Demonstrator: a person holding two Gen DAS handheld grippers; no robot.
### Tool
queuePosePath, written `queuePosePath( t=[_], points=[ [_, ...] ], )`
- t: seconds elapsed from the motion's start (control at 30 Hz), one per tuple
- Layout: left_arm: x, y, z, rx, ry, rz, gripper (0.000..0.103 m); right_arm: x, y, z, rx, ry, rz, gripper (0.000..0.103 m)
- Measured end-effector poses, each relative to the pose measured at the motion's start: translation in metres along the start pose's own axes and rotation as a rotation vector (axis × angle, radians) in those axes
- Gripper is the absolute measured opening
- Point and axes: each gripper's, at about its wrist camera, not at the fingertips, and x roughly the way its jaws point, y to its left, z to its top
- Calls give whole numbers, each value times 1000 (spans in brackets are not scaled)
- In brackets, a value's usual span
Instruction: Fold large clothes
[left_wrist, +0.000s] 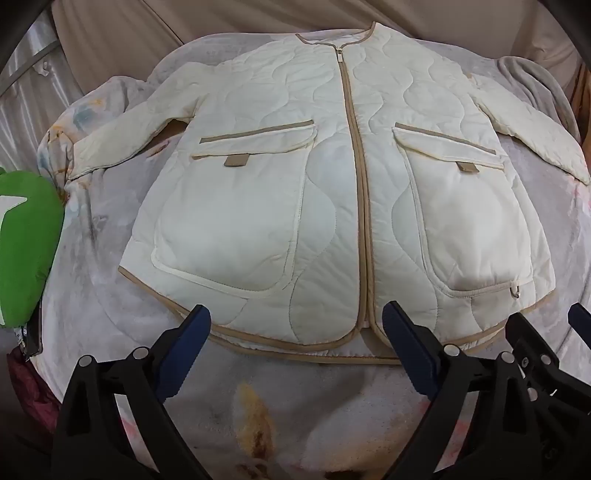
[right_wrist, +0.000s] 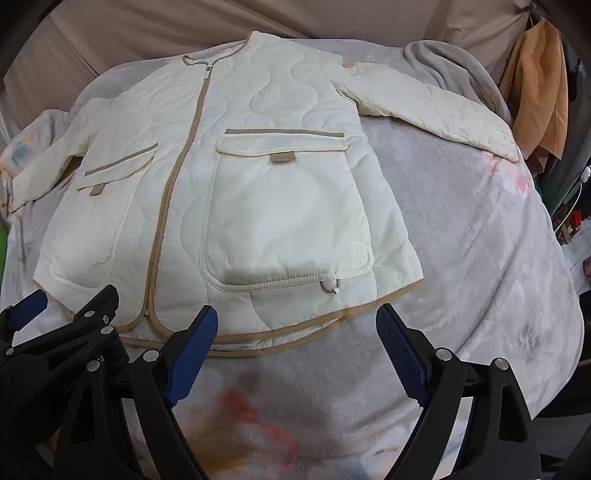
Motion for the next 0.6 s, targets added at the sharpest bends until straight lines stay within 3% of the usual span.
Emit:
queuePosePath(
  t=[0.6],
  points=[
    [-4, 7, -1, 2, -8, 9, 91, 0, 0, 4, -11, 1, 1, 86]
  ],
)
